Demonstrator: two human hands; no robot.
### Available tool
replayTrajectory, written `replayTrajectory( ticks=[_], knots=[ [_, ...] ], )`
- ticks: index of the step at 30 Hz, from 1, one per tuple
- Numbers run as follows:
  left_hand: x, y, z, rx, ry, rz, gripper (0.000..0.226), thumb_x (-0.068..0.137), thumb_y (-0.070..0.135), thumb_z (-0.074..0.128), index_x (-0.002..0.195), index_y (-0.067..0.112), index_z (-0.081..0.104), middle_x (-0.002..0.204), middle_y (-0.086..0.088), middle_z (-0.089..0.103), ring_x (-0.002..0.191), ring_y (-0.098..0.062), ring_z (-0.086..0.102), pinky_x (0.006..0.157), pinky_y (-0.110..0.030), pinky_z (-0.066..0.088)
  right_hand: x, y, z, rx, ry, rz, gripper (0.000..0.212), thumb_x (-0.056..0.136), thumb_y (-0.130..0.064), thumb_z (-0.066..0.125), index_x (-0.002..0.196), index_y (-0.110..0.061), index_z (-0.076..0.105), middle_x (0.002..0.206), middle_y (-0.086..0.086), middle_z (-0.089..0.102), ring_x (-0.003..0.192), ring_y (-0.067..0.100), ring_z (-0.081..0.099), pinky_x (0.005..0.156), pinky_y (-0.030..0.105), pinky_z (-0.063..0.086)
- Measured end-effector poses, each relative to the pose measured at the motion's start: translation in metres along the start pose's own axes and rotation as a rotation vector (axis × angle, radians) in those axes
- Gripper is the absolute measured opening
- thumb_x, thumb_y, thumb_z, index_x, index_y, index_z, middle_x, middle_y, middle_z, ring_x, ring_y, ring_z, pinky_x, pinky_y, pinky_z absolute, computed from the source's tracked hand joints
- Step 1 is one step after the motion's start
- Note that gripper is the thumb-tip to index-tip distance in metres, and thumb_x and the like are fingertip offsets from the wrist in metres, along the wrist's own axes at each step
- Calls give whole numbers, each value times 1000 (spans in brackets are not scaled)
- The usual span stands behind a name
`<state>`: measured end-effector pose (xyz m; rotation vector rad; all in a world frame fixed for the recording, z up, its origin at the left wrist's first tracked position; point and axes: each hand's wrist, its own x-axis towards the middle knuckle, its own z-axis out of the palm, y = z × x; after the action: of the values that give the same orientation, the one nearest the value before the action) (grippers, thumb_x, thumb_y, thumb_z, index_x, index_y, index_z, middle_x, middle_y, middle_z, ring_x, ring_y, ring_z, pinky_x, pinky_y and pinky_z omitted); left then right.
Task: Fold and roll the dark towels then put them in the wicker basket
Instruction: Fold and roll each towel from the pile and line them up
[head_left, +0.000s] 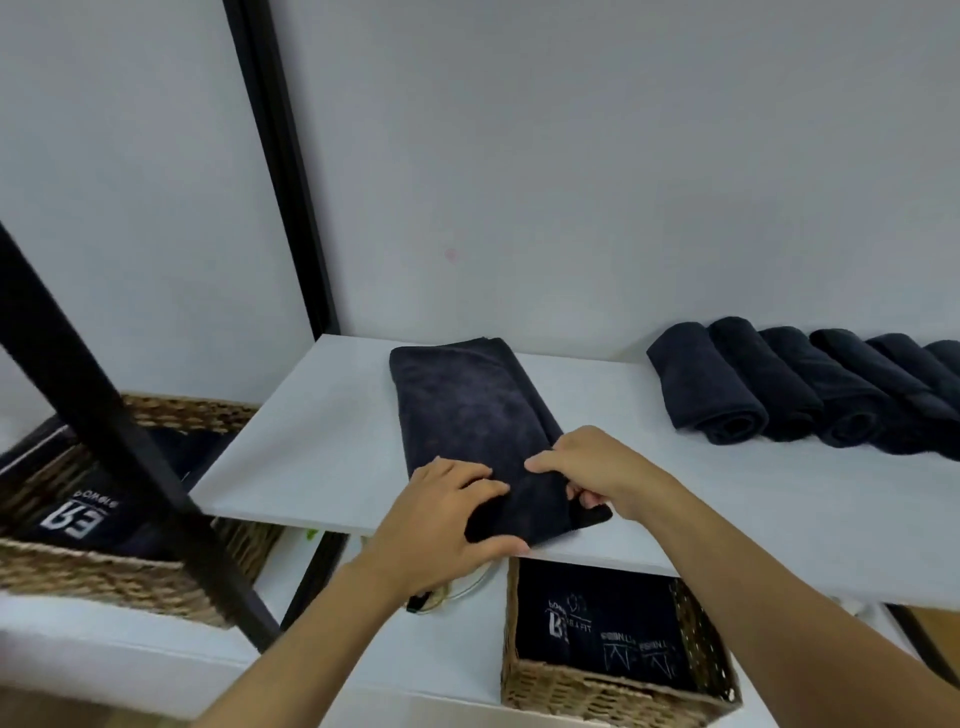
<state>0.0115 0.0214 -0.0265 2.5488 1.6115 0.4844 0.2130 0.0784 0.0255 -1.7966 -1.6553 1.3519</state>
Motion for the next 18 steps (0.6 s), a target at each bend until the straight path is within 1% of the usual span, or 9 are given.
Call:
replayTrajectory(
  ticks=[2,4,7,8,10,12,14,16,18],
  knots=[
    [-8,8,1,70,-16,-10,86,75,87,33,137,32,52,139,10,51,129,-11,45,115,-35,27,-4,0,-3,86,18,-50,19,85,-21,69,79,-12,53,72,4,51,59,14,45,49,23,34],
    [-10,15,0,91,26,-35,82,77,83,37,141,32,46,140,9,50,129,-13,46,115,-39,31,-7,0,-6,150,29,-35,12,86,-21,68,94,-12,64,85,3,62,72,15,53,57,24,41],
    [-11,27,3,110,54,-68,63,90,59,48,145,30,41,146,5,47,134,-18,44,117,-41,26,-6,1,-3,167,-3,32,18,86,-22,68,99,-10,68,96,3,69,83,17,61,61,26,47],
    [-10,30,8,123,61,-67,57,93,50,52,145,28,42,147,3,47,134,-20,45,117,-41,26,-5,1,-3,164,-5,33,19,86,-22,68,100,-9,67,99,4,69,87,18,63,65,28,50],
    [-8,34,14,173,59,-81,50,91,35,62,139,23,52,140,-2,56,127,-23,55,111,-42,36,-4,1,-4,186,39,-6,20,88,-22,66,102,-7,67,102,7,69,94,22,64,72,33,53],
    [-3,36,18,217,119,-80,48,84,27,71,131,20,61,128,-4,65,115,-24,64,101,-41,46,-5,3,-10,187,115,-71,19,90,-22,65,97,-4,65,98,8,68,90,23,63,70,33,52],
    [-1,40,19,265,166,-11,39,88,35,61,126,22,64,123,-2,68,111,-22,66,98,-41,49,-7,11,-16,81,186,-102,19,89,-22,63,84,-5,61,86,7,65,77,22,59,62,30,47],
    [0,47,15,249,148,32,44,94,51,38,116,29,69,117,4,70,110,-18,66,99,-41,49,-7,25,-20,-118,207,-69,25,87,-22,64,70,-10,51,70,6,53,64,21,51,60,31,45],
    [8,53,1,110,66,-19,54,96,60,28,91,29,71,94,10,72,90,-11,66,88,-30,48,-7,34,-21,-243,186,-16,35,86,-24,66,62,-13,44,62,4,49,59,22,54,67,38,56]
  ],
)
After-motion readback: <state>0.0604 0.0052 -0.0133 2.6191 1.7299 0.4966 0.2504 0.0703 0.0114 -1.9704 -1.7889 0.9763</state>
